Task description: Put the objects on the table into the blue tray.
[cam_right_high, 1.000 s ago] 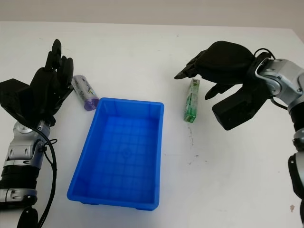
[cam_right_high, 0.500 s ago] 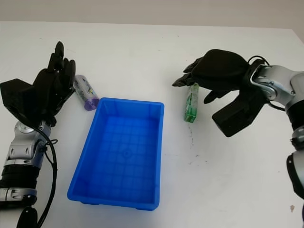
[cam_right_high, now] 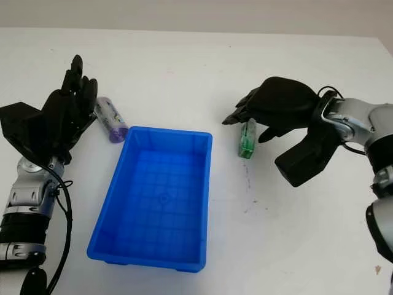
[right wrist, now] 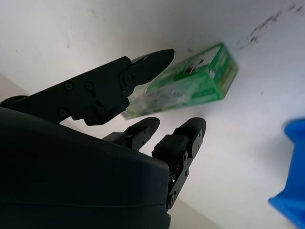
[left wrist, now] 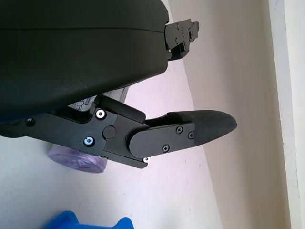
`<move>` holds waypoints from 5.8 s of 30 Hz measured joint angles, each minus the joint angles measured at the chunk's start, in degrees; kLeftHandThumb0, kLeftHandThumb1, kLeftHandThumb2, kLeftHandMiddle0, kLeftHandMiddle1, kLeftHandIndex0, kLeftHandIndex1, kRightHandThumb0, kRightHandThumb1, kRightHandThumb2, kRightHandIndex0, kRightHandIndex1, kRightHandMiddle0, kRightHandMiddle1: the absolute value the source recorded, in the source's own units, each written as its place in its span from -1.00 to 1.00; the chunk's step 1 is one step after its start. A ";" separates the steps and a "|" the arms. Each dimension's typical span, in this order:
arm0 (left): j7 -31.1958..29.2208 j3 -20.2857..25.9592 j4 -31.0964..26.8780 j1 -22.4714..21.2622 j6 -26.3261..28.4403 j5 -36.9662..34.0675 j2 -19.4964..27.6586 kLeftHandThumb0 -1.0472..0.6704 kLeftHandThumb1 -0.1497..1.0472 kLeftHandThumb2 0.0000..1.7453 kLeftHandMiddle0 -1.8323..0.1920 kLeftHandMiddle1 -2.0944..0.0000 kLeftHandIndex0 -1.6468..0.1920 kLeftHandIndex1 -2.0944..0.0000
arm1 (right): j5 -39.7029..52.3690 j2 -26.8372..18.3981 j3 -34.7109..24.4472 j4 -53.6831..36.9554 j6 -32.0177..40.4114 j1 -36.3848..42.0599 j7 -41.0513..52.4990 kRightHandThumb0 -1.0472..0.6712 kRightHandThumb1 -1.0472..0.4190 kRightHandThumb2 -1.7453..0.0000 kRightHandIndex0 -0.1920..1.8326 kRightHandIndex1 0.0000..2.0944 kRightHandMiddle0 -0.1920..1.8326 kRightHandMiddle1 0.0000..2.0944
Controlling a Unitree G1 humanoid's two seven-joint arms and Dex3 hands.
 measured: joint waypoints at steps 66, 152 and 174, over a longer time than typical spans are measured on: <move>1.31 -0.10 -0.17 0.01 -0.10 -0.82 -1.32 -0.60 1.00 -0.37 1.00 1.00 1.00 1.00 | 64.48 19.12 -26.19 -48.63 44.13 11.38 46.27 -0.33 -0.87 0.93 -0.74 -0.05 -0.77 0.01; 12.26 -43.21 32.88 -40.13 -53.64 69.13 31.12 -0.30 0.70 -0.93 0.79 0.94 0.73 0.92 | 70.42 31.82 -44.26 -32.54 67.71 23.15 23.97 -0.56 -1.00 0.07 -1.00 -1.00 -1.00 -1.00; 18.70 -54.29 42.83 -40.91 -45.50 73.05 24.54 0.00 0.85 -0.93 0.50 -0.20 0.40 0.02 | 71.65 31.91 -45.36 -37.78 69.65 26.60 24.09 -0.53 -1.00 0.07 -1.00 -1.00 -1.00 -1.00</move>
